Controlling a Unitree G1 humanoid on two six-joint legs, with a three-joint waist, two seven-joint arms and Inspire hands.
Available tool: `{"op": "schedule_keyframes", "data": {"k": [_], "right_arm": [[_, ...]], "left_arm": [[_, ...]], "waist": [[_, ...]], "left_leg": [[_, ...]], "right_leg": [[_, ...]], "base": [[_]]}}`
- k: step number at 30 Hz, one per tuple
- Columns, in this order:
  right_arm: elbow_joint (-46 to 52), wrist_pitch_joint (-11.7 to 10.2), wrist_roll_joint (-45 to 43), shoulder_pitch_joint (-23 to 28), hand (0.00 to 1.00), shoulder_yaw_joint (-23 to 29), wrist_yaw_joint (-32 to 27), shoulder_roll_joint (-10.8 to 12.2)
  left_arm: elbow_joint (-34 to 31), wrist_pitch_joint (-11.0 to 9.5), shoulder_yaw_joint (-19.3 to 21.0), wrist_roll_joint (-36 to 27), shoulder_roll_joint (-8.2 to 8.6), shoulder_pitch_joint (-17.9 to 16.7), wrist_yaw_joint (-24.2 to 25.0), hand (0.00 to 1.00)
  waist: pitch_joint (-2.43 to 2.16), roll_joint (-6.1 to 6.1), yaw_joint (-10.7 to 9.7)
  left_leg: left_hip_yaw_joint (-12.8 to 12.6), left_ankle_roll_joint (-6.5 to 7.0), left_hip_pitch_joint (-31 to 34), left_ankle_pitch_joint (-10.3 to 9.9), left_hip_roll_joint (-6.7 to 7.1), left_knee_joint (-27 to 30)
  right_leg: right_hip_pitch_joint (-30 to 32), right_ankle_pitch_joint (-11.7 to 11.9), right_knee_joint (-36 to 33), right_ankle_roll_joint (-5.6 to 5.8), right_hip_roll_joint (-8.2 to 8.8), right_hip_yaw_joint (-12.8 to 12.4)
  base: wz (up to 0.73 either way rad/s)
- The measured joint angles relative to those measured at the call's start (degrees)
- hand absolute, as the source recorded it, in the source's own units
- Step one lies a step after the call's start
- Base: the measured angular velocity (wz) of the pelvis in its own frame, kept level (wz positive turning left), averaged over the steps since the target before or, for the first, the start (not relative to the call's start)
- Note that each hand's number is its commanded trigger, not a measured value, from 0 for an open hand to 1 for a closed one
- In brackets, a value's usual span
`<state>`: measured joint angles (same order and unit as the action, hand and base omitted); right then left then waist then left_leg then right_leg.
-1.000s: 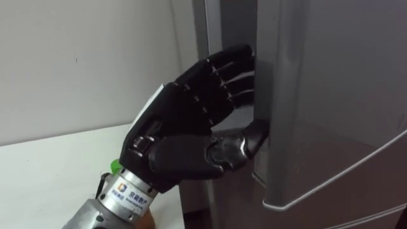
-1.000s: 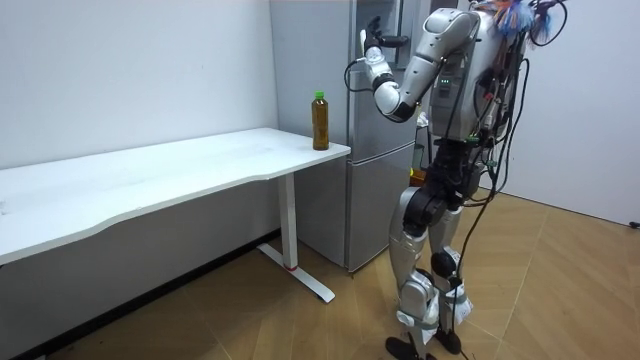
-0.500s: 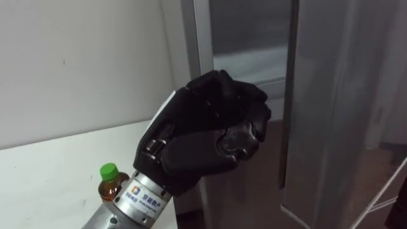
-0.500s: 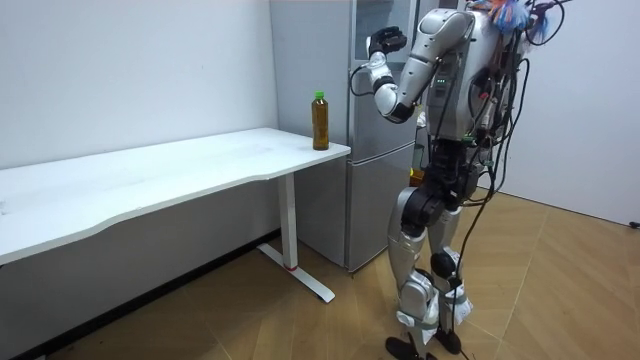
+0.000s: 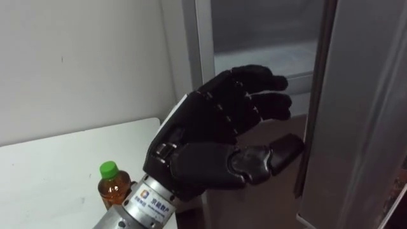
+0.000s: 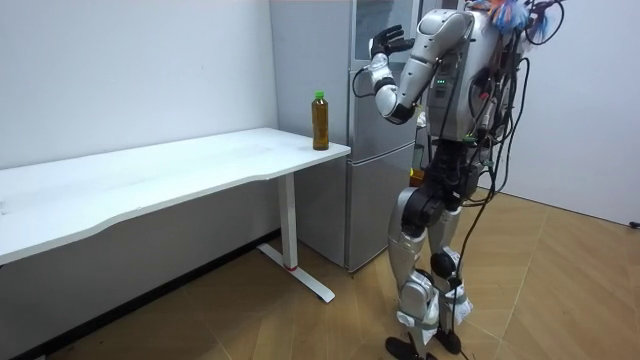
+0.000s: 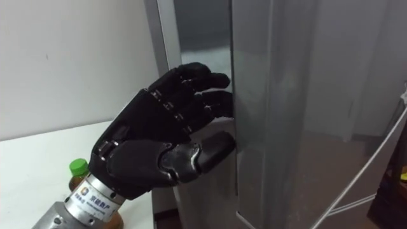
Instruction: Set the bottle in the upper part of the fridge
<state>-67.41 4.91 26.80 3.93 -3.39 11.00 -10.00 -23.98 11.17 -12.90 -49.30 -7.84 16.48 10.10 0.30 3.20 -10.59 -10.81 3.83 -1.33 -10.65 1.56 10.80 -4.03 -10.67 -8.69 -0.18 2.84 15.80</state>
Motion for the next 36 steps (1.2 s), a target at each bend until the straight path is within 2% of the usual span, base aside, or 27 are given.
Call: {"op": "schedule_keyframes", "data": {"k": [1, 3, 9, 11, 15, 18, 24, 26, 29, 36], "right_arm": [[0.0, 0.01, 0.0, 0.02, 0.0, 0.0, 0.11, -0.01], [-0.02, 0.01, -0.05, 0.0, 0.0, 0.0, 0.32, -0.04], [0.11, 0.13, -0.08, -0.05, 0.0, -0.06, 0.49, -0.16], [0.09, 0.22, -0.1, -0.22, 0.0, -0.41, 0.44, -0.37], [-0.11, 0.24, -0.06, -0.53, 0.0, -0.92, 0.44, -0.41], [-0.1, 0.19, -0.07, -0.65, 0.0, -1.23, 0.44, -0.37], [0.03, 0.13, 0.25, -0.65, 0.0, -0.95, 0.44, -0.38], [0.31, 0.12, 0.83, -0.69, 0.0, -0.94, 0.4, -0.4], [0.3, 0.13, 1.57, -0.8, 0.0, -0.94, 0.41, -0.45], [-0.21, 0.15, 3.09, -0.47, 0.0, -0.83, 0.08, -0.83]], "left_arm": [[0.0, 0.0, -0.5, 0.0, -0.02, 0.0, 0.3, 0.13], [0.24, 0.0, -1.12, 0.0, -0.01, 0.0, 0.88, 0.0], [0.49, 0.03, -3.27, 0.0, 0.26, 0.0, 2.21, 0.0], [0.45, 0.07, -4.27, -0.01, 0.46, 0.01, 2.47, 0.0], [0.46, 0.28, -4.6, -0.13, 0.37, 0.01, 2.98, 0.0], [0.46, 0.28, -5.63, -0.14, 0.27, 0.01, 3.07, 0.0], [0.5, 0.28, -6.48, -0.14, 0.18, 0.01, 4.91, 0.0], [0.5, 0.28, -6.58, -0.15, 0.2, 0.03, 5.86, 0.0], [0.49, 0.28, -6.72, -0.24, 0.14, 0.09, 6.46, 0.0], [0.48, 0.29, -7.5, -0.71, 0.14, 0.35, 7.07, 0.0]], "waist": [[-0.02, 0.02, 0.01], [-0.01, 0.02, -0.01], [-0.1, 0.18, -0.11], [-0.38, 0.56, -0.14], [-0.56, 0.84, -0.79], [-0.55, 0.82, -1.5], [-0.38, 0.9, -1.93], [-0.04, 1.21, -2.46], [0.16, 1.51, -3.45], [-0.03, 1.83, -3.72]], "left_leg": [[0.01, 0.0, -0.08, 0.0, 0.0, 0.0], [0.02, 0.0, -0.19, 0.0, 0.0, -0.01], [-0.36, 0.01, -0.12, -0.02, -0.12, -0.13], [-0.97, 0.01, -0.12, -0.03, -0.22, -0.75], [-1.79, -0.02, -0.27, -0.01, -0.42, -0.95], [-2.54, -0.06, -0.36, 0.02, -0.48, -0.93], [-5.49, -0.06, -1.49, 0.01, -0.79, -1.12], [-6.35, -0.06, -1.59, 0.0, -0.88, -1.13], [-6.37, -0.08, -1.62, -0.01, -0.94, -1.34], [-6.92, -0.68, -2.15, -0.39, -1.26, -1.36]], "right_leg": [[-0.08, 0.0, -0.02, 0.0, 0.0, 0.0], [-0.16, 0.0, -0.08, 0.0, 0.0, -0.03], [0.28, 0.01, -0.25, -0.02, -0.15, -0.76], [0.74, 0.06, -0.36, -0.07, -0.29, -1.19], [0.95, 0.17, -0.34, -0.19, -0.39, -1.74], [0.93, 0.17, -0.07, -0.22, -0.43, -2.04], [0.85, 0.22, -0.03, -0.27, -0.66, -4.67], [0.97, 0.24, -0.02, -0.31, -0.68, -4.99], [1.13, 0.22, 0.02, -0.34, -0.8, -5.11], [1.11, 0.2, 0.11, -0.55, -1.22, -6.43]], "base": [[0.0], [0.0], [-0.03], [-0.1], [-0.11], [-0.06], [-0.23], [-0.1], [0.0], [-0.1]]}}
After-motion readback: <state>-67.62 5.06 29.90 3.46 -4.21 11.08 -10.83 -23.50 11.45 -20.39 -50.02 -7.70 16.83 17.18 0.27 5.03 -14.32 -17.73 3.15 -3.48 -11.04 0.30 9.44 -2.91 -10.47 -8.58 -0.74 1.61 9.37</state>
